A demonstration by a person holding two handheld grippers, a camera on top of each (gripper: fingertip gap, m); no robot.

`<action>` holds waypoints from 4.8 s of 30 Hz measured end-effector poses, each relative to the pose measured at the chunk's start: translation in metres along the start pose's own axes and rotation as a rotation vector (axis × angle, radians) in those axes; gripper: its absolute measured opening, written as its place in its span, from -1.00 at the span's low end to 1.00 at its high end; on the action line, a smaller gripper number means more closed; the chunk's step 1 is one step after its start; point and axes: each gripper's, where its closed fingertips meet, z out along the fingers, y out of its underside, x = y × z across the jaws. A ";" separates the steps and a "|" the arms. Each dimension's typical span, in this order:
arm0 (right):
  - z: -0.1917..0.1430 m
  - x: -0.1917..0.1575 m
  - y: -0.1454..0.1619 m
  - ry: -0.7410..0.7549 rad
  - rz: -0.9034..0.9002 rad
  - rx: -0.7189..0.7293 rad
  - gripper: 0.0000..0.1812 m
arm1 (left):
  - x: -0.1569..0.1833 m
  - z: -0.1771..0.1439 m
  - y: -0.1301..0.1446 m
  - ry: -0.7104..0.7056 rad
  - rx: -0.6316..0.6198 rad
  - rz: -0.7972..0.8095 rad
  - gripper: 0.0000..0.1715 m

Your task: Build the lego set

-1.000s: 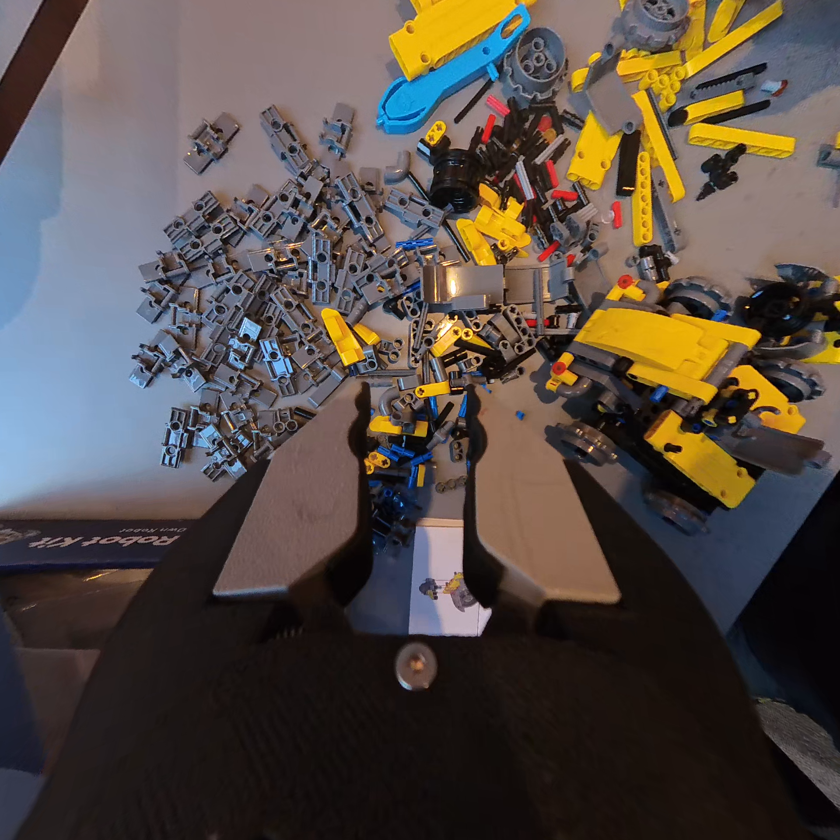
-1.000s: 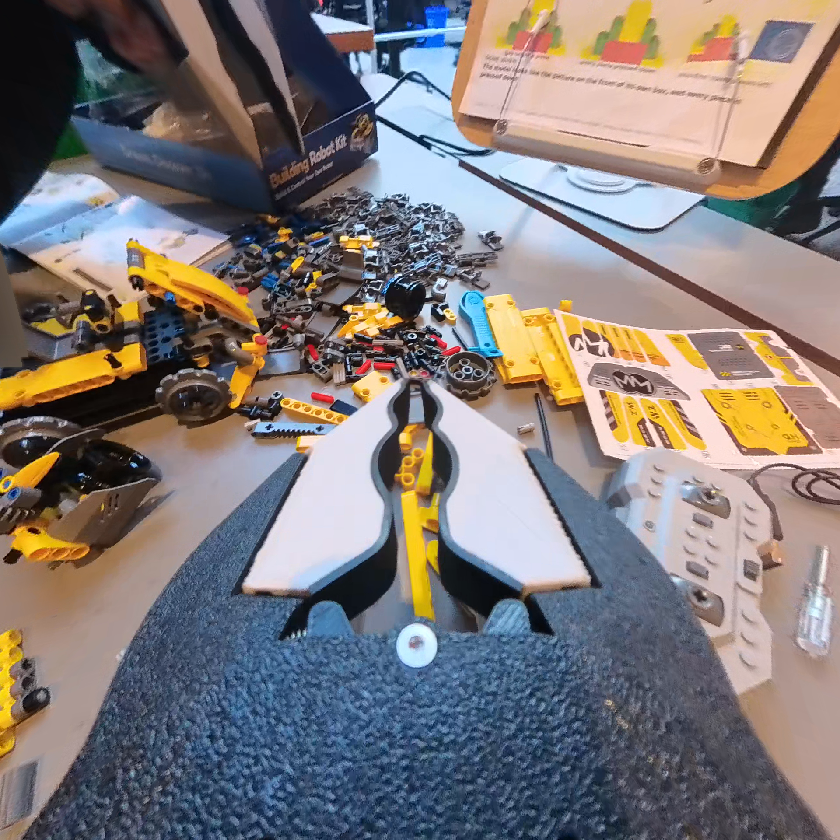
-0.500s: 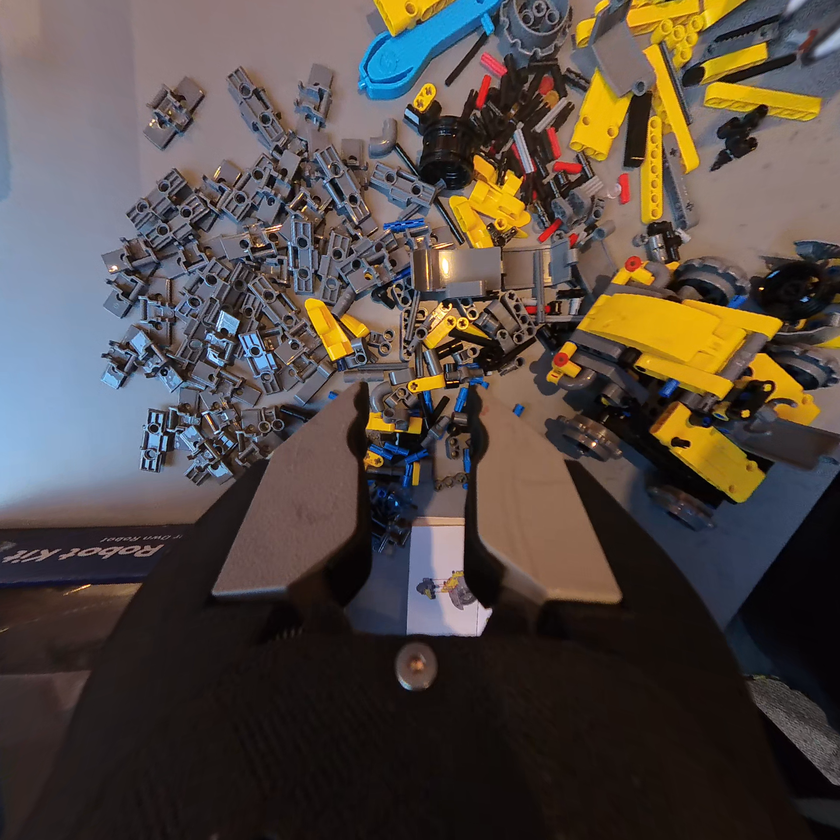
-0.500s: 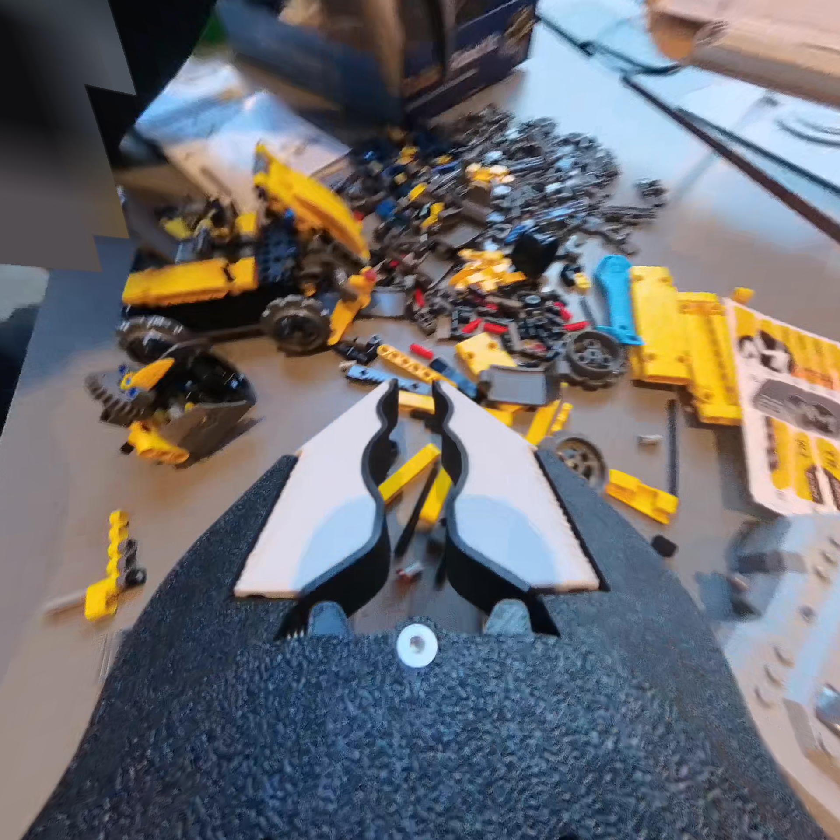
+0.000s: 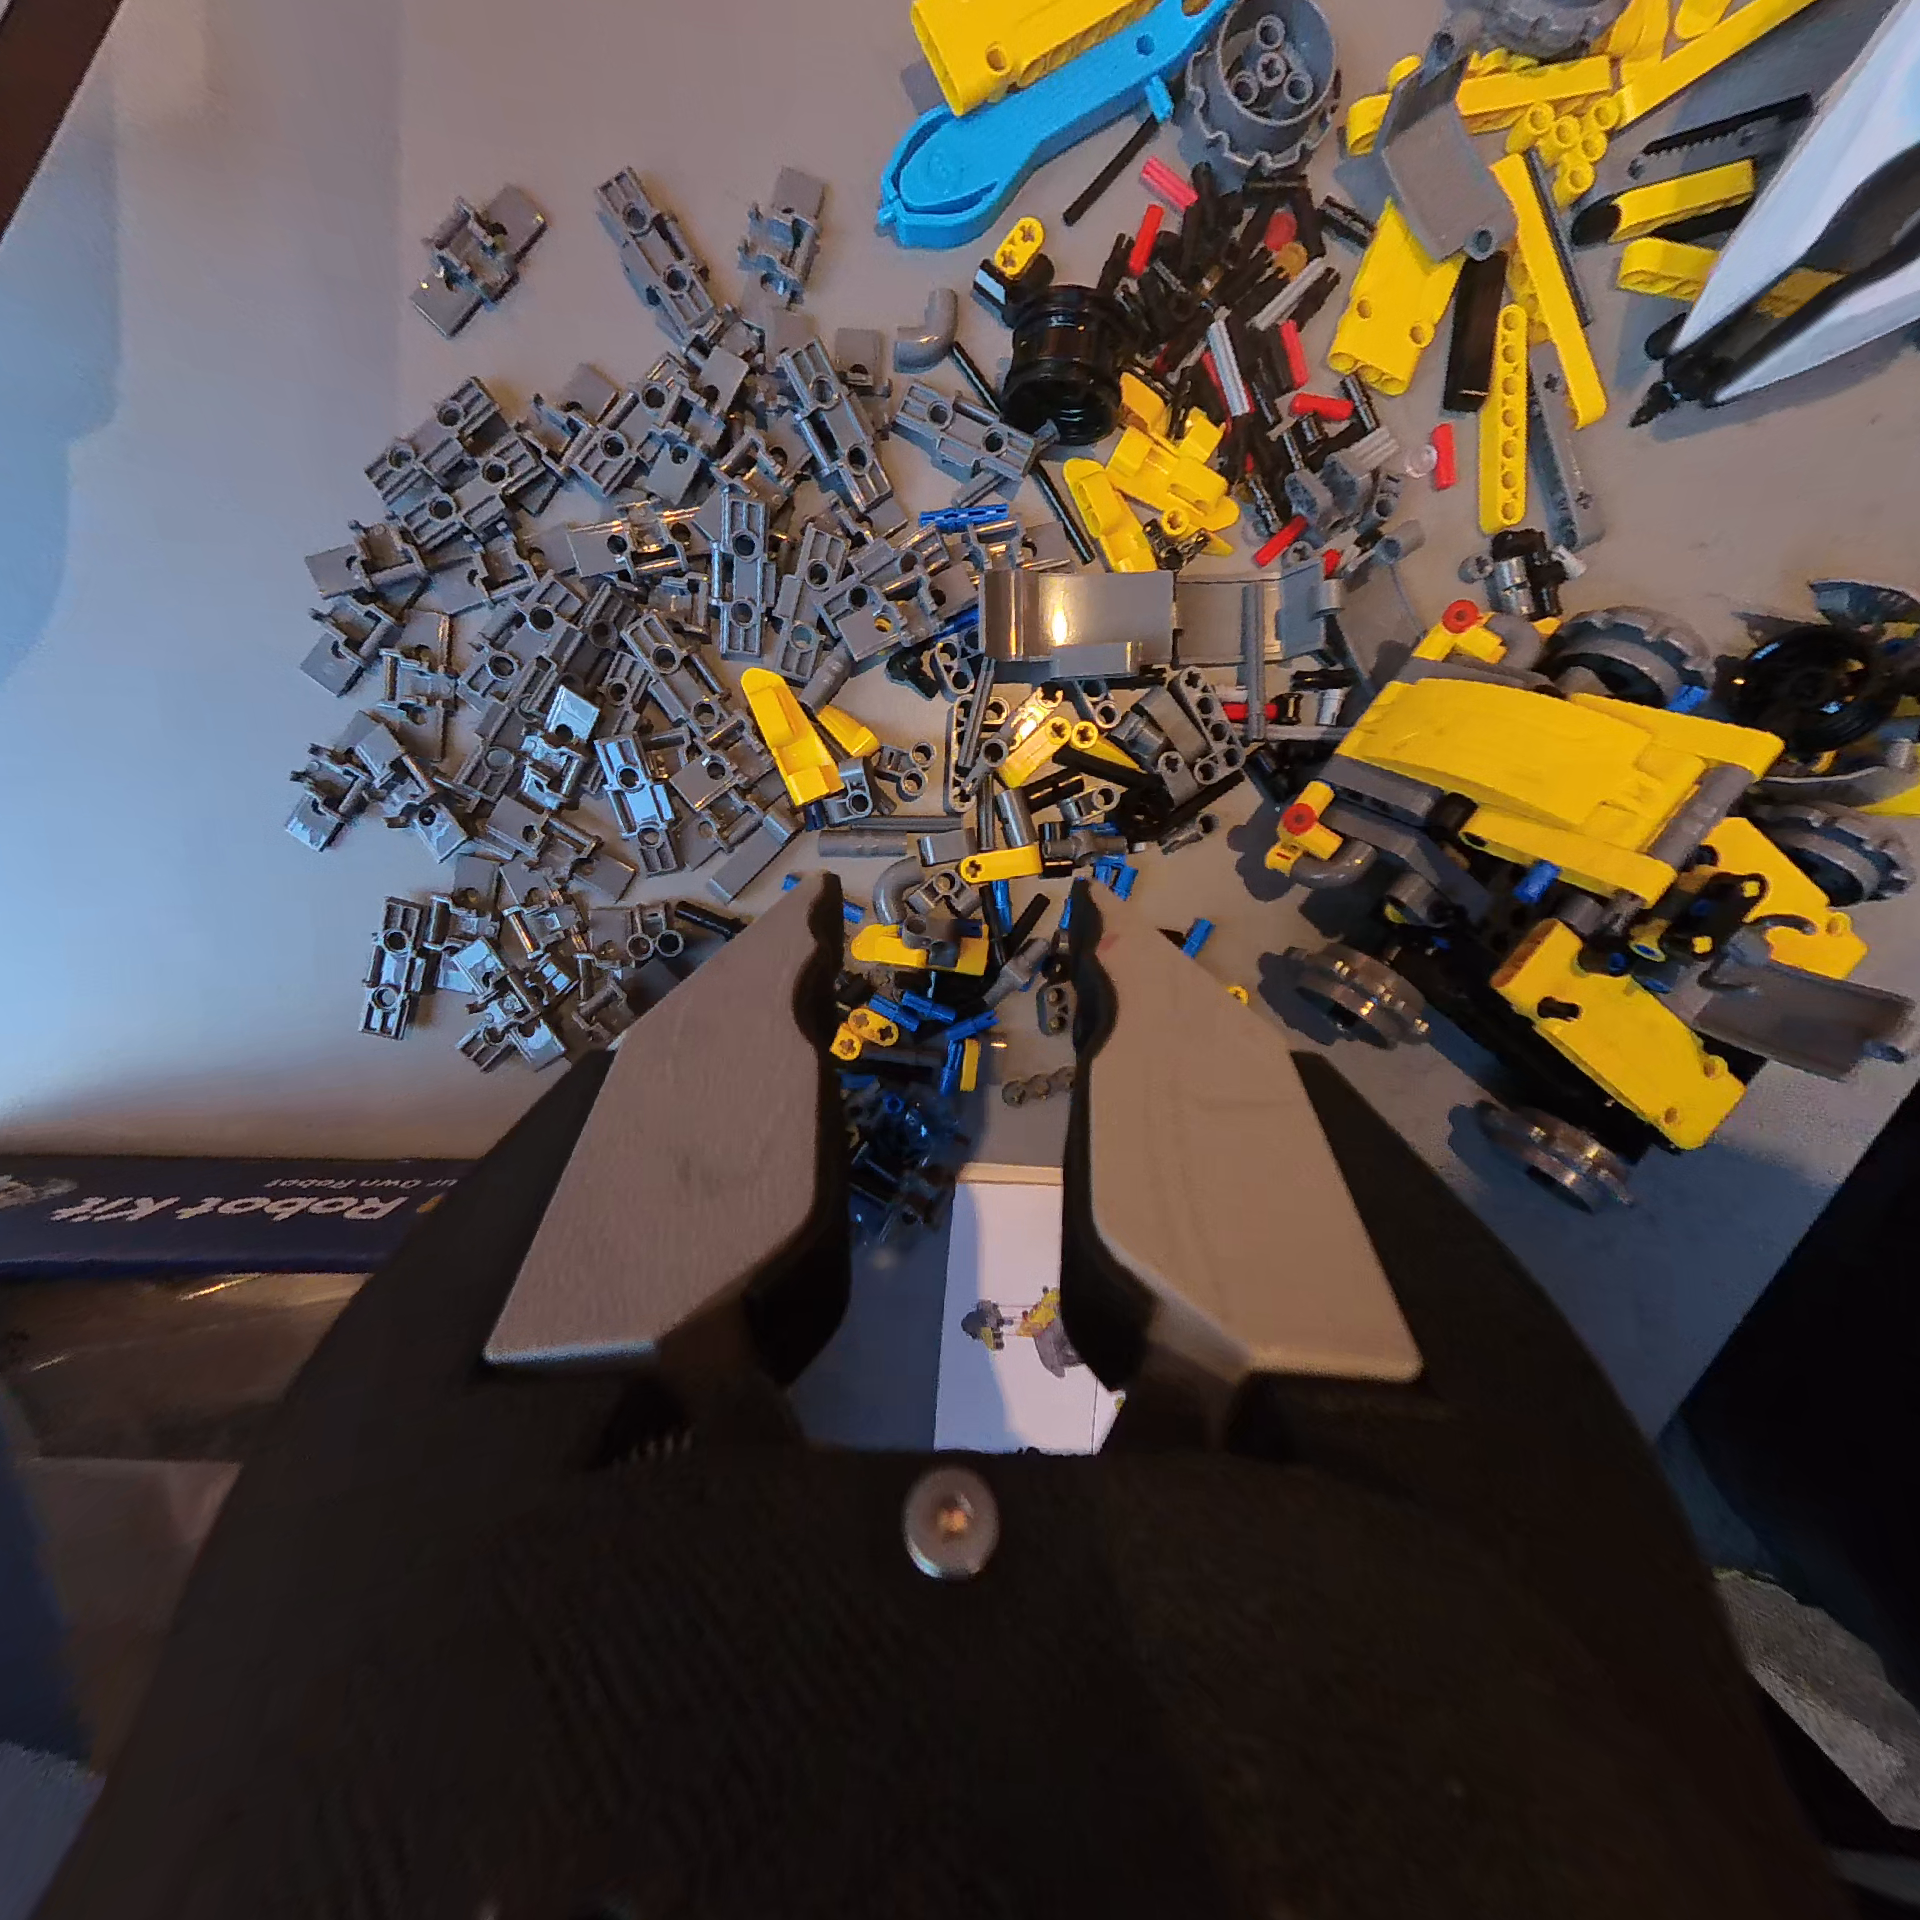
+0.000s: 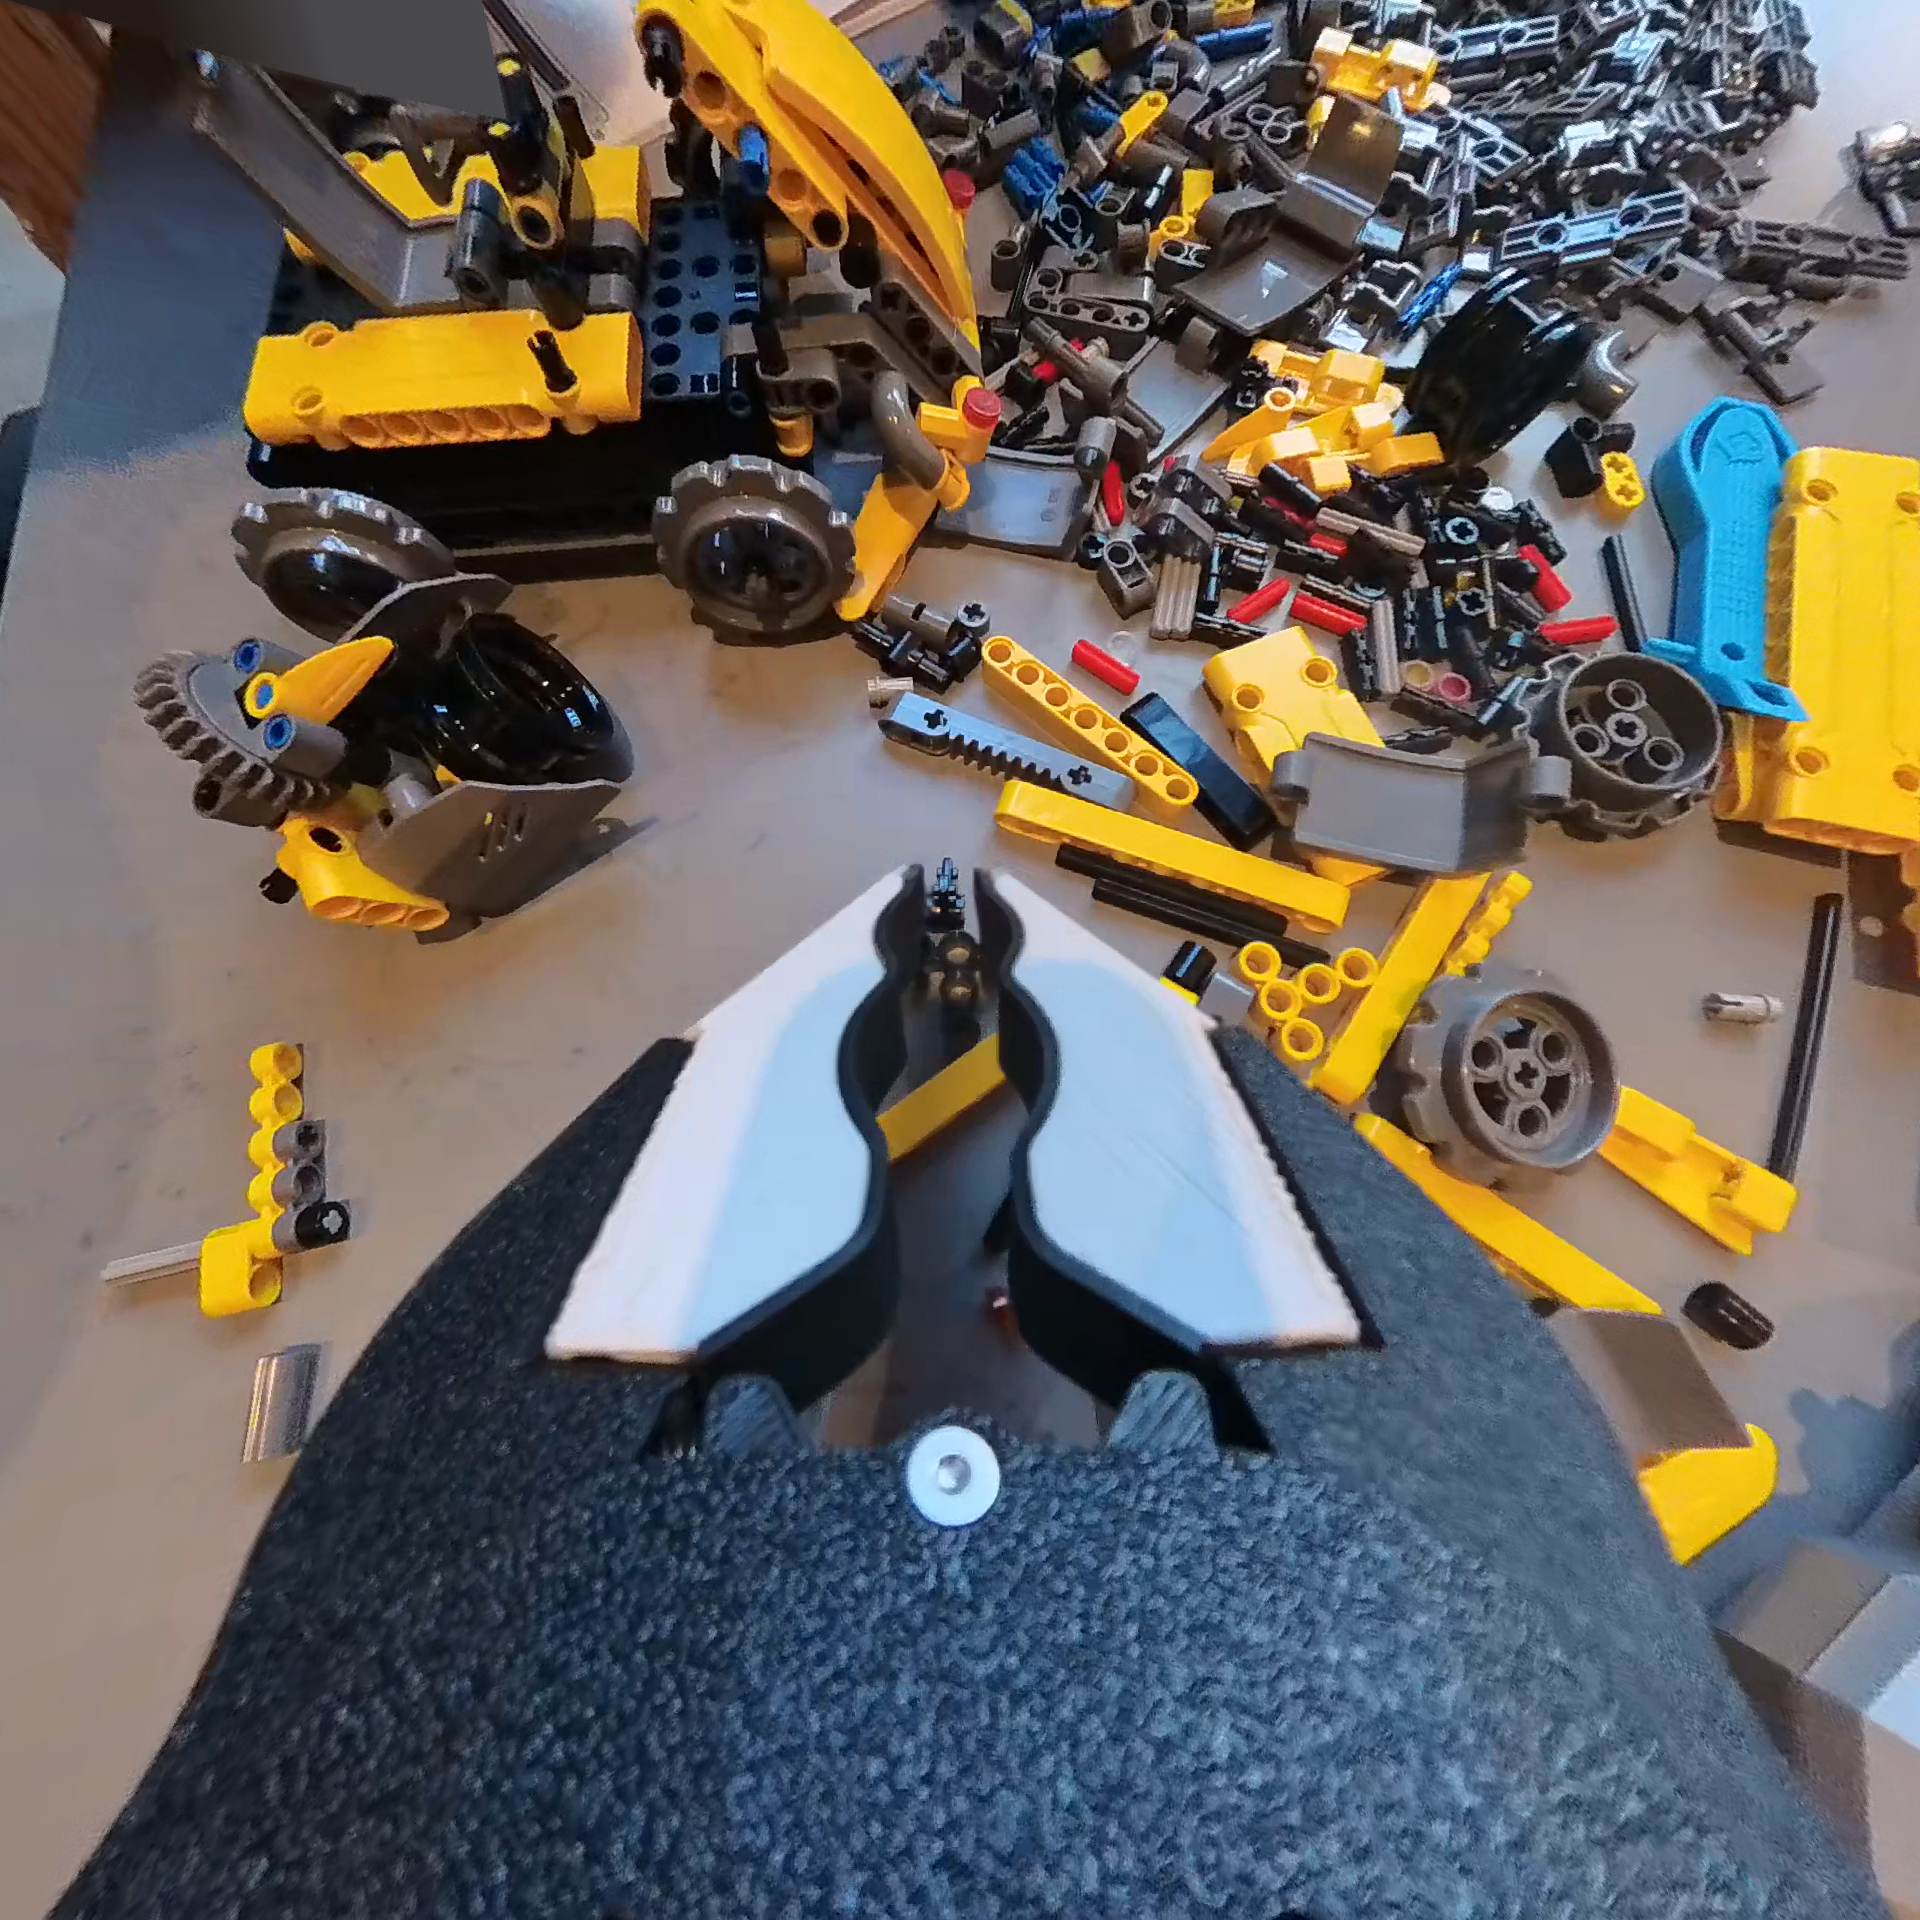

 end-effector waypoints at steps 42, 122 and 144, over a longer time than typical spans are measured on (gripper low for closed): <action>-0.002 0.023 -0.013 -0.067 0.328 0.105 -0.96 | 0.004 0.002 -0.002 0.004 -0.006 0.019 -0.50; -0.020 0.007 -0.039 -0.116 0.280 0.228 -0.96 | 0.019 -0.063 -0.059 0.111 0.416 -0.006 -0.64; 0.001 -0.011 -0.010 -0.137 0.140 0.034 -0.86 | 0.019 -0.055 -0.053 0.090 0.361 0.009 -0.63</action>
